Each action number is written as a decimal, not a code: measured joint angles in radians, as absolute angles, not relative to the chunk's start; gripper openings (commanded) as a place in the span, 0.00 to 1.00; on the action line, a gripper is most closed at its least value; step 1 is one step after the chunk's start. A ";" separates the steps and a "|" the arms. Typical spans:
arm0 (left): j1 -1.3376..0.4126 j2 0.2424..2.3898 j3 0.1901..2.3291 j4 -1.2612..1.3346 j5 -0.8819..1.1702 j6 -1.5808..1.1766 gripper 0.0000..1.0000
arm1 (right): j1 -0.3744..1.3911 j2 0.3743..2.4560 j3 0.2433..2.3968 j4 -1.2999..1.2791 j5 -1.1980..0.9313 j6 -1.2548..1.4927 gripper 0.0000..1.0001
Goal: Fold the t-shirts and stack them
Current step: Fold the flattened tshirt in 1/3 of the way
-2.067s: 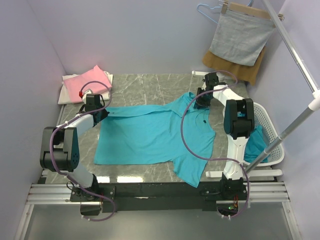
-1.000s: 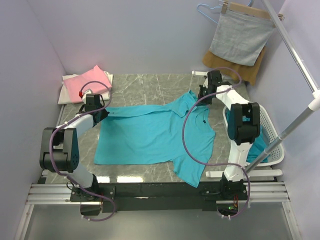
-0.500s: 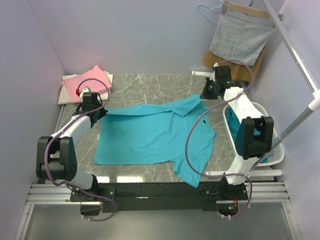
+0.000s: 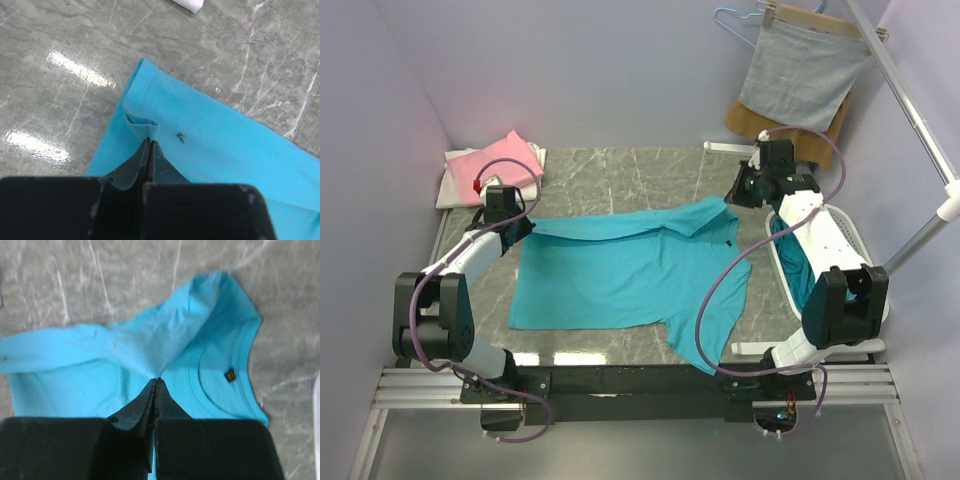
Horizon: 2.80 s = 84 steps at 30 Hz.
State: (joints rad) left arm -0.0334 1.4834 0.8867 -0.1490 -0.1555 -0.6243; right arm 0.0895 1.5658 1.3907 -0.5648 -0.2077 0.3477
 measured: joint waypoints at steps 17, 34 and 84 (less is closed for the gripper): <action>-0.019 1.522 0.887 -0.155 -0.162 -0.621 0.01 | 0.148 1.410 1.089 -0.640 -0.183 0.416 0.00; -0.010 1.605 0.891 -0.139 -0.146 -0.621 0.01 | 0.239 1.331 1.085 -0.627 -0.168 0.495 0.00; 0.012 1.787 0.997 0.002 0.051 -0.609 0.94 | 0.109 2.033 1.468 -0.607 0.167 0.443 0.52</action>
